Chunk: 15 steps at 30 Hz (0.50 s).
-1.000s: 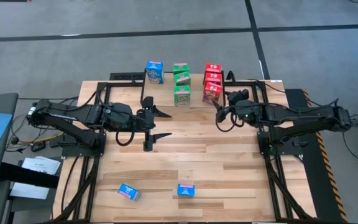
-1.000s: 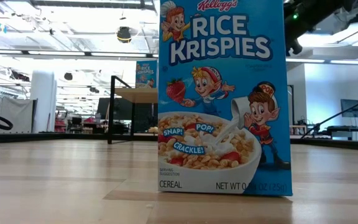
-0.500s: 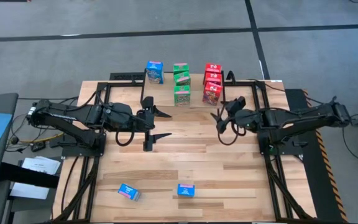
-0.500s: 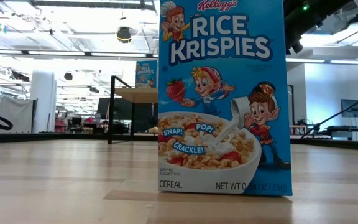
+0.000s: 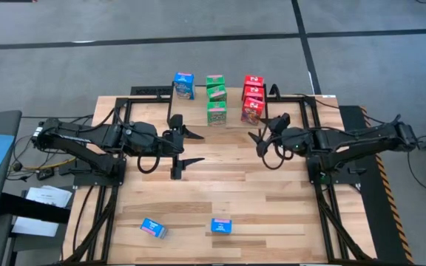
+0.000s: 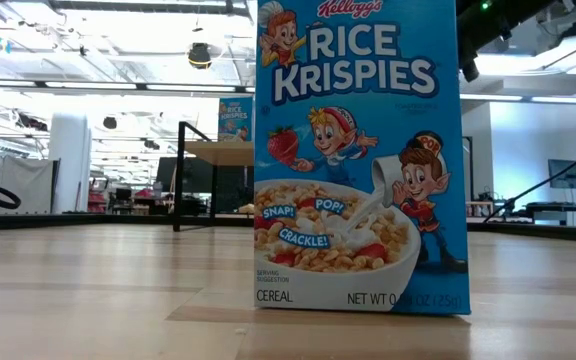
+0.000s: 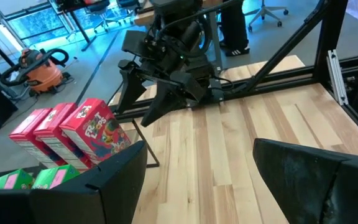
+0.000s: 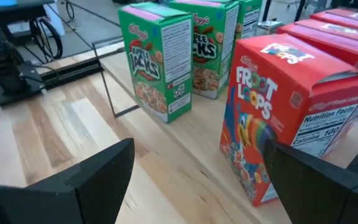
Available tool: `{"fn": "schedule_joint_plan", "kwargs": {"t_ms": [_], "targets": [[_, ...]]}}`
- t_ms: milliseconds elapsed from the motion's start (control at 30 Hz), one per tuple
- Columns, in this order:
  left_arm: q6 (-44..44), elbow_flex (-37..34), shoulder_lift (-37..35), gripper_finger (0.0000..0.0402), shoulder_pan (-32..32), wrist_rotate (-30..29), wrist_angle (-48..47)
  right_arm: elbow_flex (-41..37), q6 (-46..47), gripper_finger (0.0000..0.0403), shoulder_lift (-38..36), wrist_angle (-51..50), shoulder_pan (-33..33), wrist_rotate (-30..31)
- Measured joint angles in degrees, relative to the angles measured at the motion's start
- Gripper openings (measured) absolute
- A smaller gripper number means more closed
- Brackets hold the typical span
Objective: Stack cereal on shelf
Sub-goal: Put the red cereal box on the shelf aligned with the red cereal boxes
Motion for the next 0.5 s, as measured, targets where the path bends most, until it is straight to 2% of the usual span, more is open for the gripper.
{"fn": "schedule_joint_plan", "kwargs": {"t_ms": [500], "targets": [[0.00, 0.00, 0.00, 0.0284, 0.00, -0.01, -0.29, 0.04, 1.93, 0.0379, 4.34, 1.63, -2.60, 0.19]]}}
